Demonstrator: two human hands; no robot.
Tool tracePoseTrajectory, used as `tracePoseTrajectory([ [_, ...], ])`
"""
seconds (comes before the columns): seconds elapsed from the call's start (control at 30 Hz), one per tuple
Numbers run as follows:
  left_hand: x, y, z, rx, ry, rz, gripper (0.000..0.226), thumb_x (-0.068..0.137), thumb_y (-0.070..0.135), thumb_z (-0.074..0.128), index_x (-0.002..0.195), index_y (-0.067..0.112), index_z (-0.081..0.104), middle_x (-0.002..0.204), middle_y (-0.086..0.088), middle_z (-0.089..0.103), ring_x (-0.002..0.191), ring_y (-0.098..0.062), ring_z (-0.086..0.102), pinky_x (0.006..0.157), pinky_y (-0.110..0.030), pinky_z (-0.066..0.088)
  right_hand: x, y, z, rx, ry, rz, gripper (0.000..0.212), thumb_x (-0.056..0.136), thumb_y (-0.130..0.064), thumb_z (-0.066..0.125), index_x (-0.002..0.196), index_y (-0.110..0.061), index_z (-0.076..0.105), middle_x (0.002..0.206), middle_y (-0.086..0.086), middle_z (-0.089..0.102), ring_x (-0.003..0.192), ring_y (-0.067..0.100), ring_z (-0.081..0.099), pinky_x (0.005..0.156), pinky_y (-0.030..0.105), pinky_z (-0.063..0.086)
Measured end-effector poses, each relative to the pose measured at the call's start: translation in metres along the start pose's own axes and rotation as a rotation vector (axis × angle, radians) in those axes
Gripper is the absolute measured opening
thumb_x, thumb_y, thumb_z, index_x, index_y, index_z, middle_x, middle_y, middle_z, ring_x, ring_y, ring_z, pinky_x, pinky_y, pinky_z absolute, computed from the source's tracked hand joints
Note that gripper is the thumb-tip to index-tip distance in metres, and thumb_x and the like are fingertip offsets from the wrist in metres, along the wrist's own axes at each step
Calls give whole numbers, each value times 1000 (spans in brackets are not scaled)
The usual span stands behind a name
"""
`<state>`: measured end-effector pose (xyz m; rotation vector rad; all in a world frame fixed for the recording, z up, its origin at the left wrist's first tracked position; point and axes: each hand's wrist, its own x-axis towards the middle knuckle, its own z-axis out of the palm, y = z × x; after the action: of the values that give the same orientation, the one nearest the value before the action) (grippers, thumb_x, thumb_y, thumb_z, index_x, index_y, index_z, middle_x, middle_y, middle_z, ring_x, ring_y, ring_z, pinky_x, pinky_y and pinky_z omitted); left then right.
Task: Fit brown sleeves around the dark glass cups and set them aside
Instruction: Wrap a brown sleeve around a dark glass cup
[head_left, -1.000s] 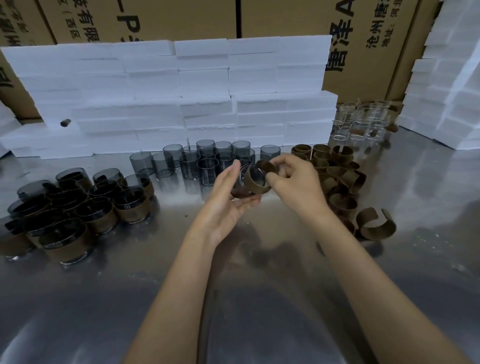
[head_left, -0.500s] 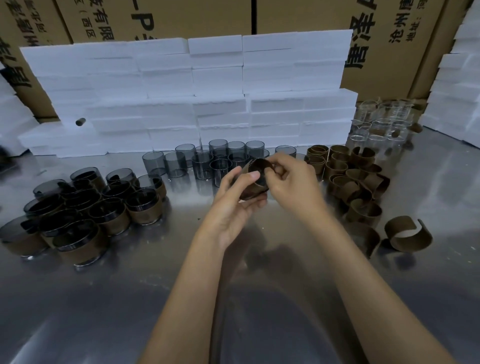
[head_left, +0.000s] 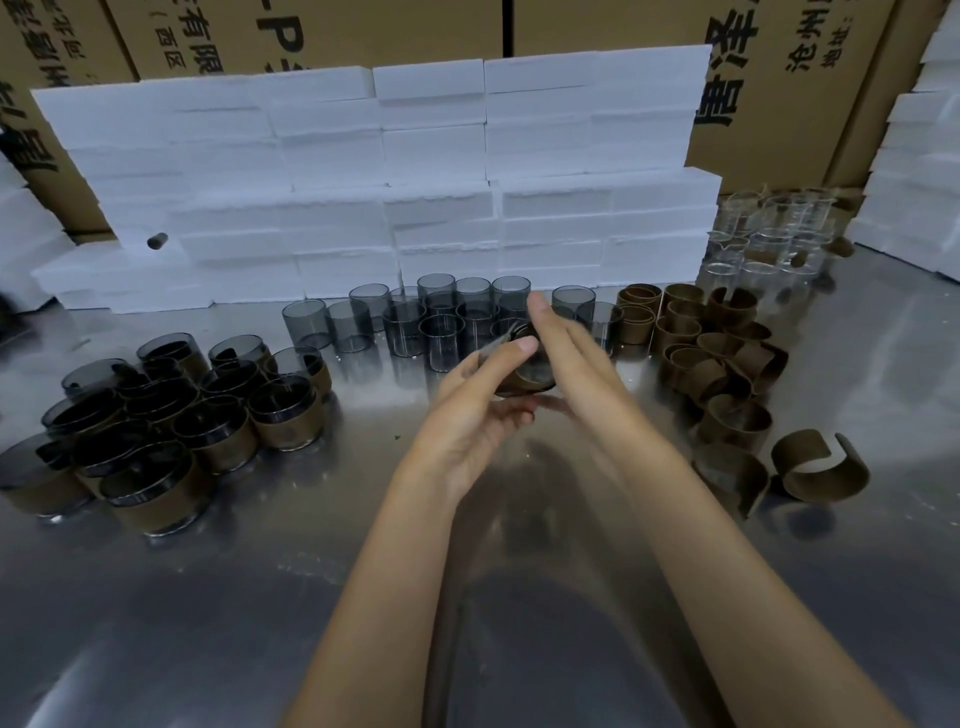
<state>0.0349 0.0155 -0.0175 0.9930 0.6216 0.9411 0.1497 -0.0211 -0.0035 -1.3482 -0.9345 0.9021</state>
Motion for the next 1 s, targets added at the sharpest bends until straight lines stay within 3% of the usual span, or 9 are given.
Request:
tracePoseTrajectory([
  [0.13,-1,0,1,25,-41,-15,49,74,31,80,111,8,58,80,-6,60,56,-12,50,52,-22,42,-3,6,2,100,-33,-1,83,81,-82,54,107,-7,75,97,13,78,88,21,77,70,26,62],
  [0.23,-1,0,1,-38,-62,-16,33,86,22,75,110,7,57,82,-6,56,53,-9,44,49,-21,40,-1,11,4,143,59,-53,75,76,-81,55,94,-12,77,90,11,78,77,15,76,77,32,64],
  [0.37,-1,-4,9,-13,-64,-50,27,92,24,68,108,9,52,74,-3,52,46,-8,39,44,-21,35,6,11,1,268,213,-29,51,95,-61,58,80,-17,77,83,6,78,79,17,73,78,35,60],
  [0.47,-2,-3,10,22,-108,-65,46,82,50,71,105,13,58,73,-2,50,46,-8,39,45,-21,34,6,11,0,300,212,-5,48,97,-59,58,86,-15,74,86,4,79,87,21,75,81,36,61],
  [0.57,0,1,5,132,-11,-73,61,84,77,51,95,18,61,66,1,49,47,-9,36,45,-22,31,6,12,1,299,181,-20,38,98,-51,59,90,-15,72,94,7,78,96,24,73,94,42,57],
  [0.67,4,-1,0,303,238,-8,56,100,64,42,73,21,67,59,5,53,54,-12,44,55,-28,34,3,14,5,252,127,-40,14,96,-32,67,89,-22,73,89,1,72,85,12,68,88,35,53],
  [0.77,2,-4,-4,147,290,46,55,102,39,55,52,24,72,56,11,63,55,-4,60,63,-26,43,-1,15,11,288,29,6,5,94,-20,69,91,-20,73,81,0,67,75,9,62,80,30,51],
  [0.9,1,-4,-8,10,280,31,23,99,29,61,82,18,71,76,-1,72,69,-14,69,73,-29,51,-3,14,11,363,-55,88,12,92,-12,69,99,-5,75,78,1,73,74,10,68,78,28,55],
  [1.0,0,-3,-4,-44,263,-26,22,97,32,61,92,12,70,80,-4,73,71,-18,70,71,-29,55,-6,13,11,385,-55,137,12,91,-12,67,95,-5,75,81,6,74,75,14,70,77,28,58],
])
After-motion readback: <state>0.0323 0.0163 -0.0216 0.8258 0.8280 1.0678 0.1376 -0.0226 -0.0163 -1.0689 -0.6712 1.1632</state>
